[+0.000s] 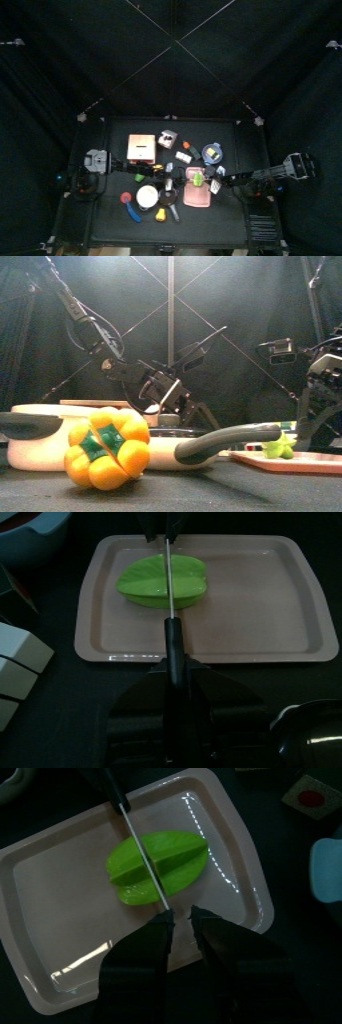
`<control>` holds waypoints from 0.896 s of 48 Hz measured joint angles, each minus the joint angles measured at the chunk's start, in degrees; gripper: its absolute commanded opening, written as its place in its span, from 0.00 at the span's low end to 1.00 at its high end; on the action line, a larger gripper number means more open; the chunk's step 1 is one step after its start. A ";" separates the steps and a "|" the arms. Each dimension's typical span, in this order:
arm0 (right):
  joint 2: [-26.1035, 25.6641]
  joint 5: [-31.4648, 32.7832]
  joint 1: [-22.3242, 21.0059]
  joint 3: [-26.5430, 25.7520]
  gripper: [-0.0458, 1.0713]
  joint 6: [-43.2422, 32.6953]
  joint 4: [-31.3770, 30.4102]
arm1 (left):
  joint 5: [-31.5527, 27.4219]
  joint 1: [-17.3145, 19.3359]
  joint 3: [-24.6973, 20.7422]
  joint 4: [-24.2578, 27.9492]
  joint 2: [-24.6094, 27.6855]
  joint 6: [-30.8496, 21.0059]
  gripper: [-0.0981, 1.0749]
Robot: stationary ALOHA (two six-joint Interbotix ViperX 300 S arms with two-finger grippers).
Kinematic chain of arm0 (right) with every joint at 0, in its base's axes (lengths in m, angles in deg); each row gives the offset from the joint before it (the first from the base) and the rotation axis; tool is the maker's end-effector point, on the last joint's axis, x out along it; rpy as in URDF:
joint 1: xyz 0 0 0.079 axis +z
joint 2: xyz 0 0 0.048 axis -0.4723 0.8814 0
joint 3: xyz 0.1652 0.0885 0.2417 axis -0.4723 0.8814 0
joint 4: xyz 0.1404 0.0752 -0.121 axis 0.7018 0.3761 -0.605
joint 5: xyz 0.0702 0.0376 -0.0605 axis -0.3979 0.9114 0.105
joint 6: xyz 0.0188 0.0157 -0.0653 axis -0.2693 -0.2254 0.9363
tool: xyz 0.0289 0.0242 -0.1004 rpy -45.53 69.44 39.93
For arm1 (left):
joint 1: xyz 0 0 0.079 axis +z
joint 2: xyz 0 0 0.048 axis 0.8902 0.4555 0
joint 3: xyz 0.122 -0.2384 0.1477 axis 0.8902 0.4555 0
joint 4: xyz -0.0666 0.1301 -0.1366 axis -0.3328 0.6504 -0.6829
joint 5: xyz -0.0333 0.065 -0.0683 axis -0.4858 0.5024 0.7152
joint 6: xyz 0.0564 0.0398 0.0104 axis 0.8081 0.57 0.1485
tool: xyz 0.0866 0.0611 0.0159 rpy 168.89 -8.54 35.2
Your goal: Cut starfruit
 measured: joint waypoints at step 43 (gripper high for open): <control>0.88 -0.09 1.32 -1.05 0.62 0.00 0.00 | -1.76 0.00 -2.64 0.53 0.00 0.09 0.47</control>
